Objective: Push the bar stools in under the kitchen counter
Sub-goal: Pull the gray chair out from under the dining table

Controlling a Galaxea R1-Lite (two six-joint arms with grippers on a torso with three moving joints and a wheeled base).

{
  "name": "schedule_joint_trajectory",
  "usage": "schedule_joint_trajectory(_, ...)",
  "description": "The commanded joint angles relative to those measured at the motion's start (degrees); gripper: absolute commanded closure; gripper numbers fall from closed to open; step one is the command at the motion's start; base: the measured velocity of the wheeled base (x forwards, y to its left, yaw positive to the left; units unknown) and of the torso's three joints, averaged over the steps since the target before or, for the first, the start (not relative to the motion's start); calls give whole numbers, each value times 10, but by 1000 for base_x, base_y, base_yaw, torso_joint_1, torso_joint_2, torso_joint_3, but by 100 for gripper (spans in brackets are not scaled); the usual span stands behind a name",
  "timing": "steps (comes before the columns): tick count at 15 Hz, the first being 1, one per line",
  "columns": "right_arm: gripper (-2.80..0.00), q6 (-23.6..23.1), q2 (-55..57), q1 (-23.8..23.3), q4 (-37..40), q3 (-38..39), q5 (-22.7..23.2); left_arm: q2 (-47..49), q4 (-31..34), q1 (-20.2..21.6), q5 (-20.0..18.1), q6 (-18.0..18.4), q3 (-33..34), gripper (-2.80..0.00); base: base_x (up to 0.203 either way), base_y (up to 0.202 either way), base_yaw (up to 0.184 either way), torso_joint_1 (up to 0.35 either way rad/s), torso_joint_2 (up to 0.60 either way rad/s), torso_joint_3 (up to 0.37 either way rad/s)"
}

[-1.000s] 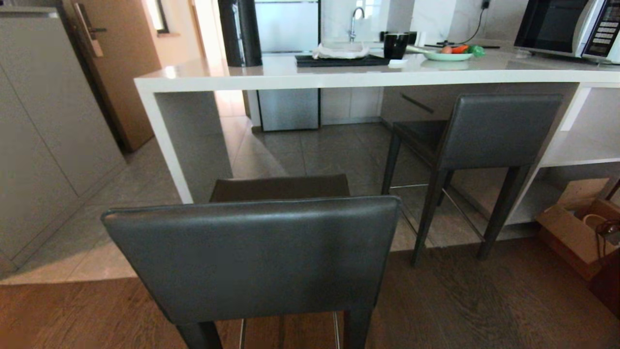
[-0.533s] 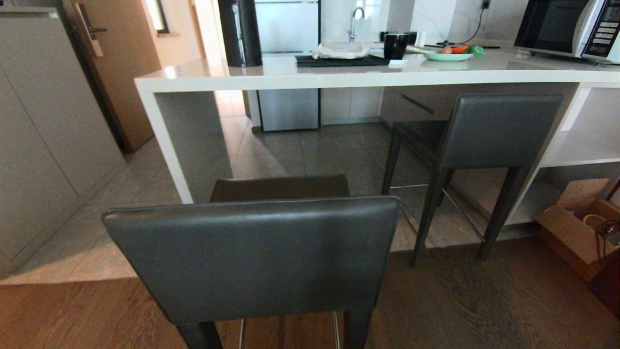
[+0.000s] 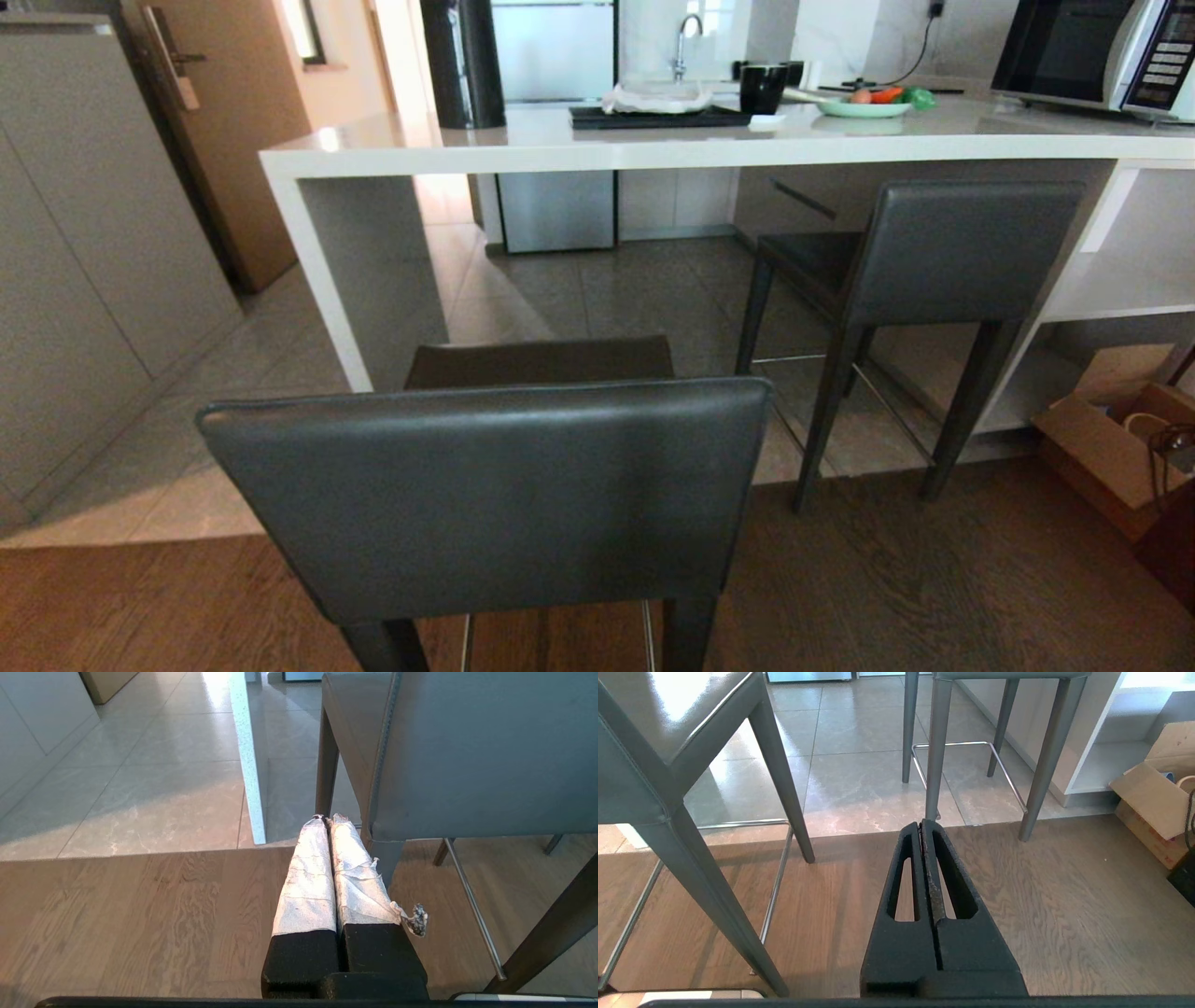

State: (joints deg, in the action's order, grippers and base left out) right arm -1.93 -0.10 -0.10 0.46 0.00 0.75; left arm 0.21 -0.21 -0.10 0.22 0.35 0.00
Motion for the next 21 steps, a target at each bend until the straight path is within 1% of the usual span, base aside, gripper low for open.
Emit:
schedule_joint_trajectory(1,0,0,1,0,0,0,0,1,0,0,0,0,0,0,0,0,0,0,0,0)
schedule_joint_trajectory(11,0,-1,1,0,0,0,0,1,-1,0,1,-3,0,0,1,-5,1,0,0,1)
schedule_joint_trajectory(21,0,-1,1,0,0,0,0,1,-1,0,0,-3,0,0,0,-183,2,3,1,2)
